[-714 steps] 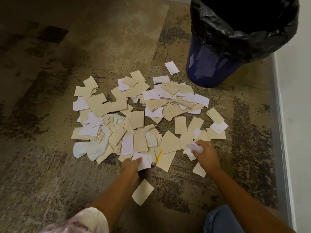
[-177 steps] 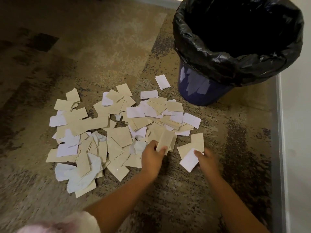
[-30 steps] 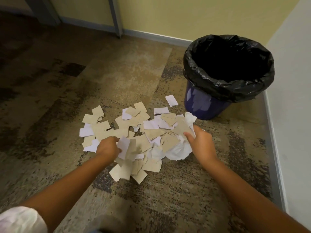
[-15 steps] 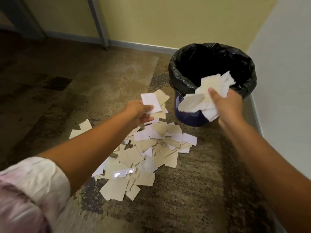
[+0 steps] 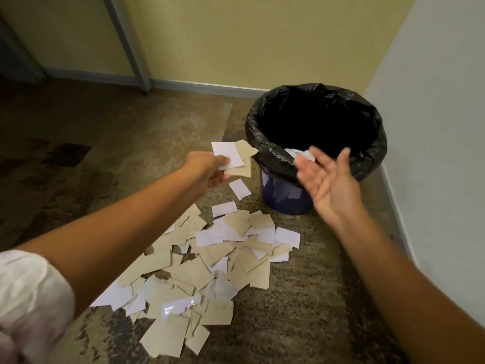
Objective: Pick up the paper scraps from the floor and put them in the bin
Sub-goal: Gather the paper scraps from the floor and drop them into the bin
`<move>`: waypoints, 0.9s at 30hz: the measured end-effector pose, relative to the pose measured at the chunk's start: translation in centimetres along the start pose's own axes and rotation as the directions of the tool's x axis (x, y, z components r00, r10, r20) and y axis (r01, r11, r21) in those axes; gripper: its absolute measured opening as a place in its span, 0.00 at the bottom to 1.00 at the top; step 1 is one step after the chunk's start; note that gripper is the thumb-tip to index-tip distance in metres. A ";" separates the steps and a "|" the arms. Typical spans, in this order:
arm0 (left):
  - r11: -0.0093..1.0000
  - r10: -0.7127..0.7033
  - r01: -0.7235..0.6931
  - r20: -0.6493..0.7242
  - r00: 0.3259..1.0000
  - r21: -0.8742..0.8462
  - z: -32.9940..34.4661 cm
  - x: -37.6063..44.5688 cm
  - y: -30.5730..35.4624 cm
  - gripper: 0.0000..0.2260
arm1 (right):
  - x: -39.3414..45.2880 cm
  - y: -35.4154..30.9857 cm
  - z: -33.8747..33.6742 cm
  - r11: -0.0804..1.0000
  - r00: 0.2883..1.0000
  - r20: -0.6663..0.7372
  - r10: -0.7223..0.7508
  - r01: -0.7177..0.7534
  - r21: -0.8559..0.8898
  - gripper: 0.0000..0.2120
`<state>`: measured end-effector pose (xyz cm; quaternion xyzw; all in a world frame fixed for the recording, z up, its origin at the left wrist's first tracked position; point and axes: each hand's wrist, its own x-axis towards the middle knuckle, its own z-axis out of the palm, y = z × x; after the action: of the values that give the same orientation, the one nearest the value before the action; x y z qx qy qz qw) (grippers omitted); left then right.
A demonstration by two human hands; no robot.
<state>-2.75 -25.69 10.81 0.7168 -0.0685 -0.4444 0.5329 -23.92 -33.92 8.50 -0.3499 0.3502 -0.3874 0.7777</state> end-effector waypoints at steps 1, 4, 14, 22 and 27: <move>1.000 -0.004 0.004 0.006 1.000 -0.007 0.6 0.1 0.3 0.07 | -1.0 1.9 -0.6 0.997 1.000 -0.004 0.029 -0.029 -0.067 0.26; 0.998 0.033 -0.030 0.055 0.998 -0.053 2.9 0.0 1.8 0.10 | -3.7 9.2 -2.5 0.859 0.958 -0.091 0.271 -0.284 -0.427 0.15; 0.984 0.113 -0.123 0.086 0.990 0.132 7.9 0.5 5.6 0.18 | -9.0 20.3 -9.0 0.042 0.880 -0.085 0.468 -0.119 -0.992 0.14; 0.992 0.106 -0.119 0.251 0.962 0.037 9.3 0.6 5.6 0.18 | -9.1 21.3 -9.8 -0.202 0.868 -0.070 0.492 0.036 -0.979 0.29; 0.912 0.404 -0.397 -0.055 0.913 0.099 5.5 2.2 3.5 0.09 | -8.9 22.3 -9.6 -0.255 0.905 -0.003 0.425 0.116 -0.960 0.32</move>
<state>-3.97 -32.30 12.25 0.7258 -0.2131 -0.2955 0.5835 -27.79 -18.88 -12.18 -0.8331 0.4192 0.2098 0.2937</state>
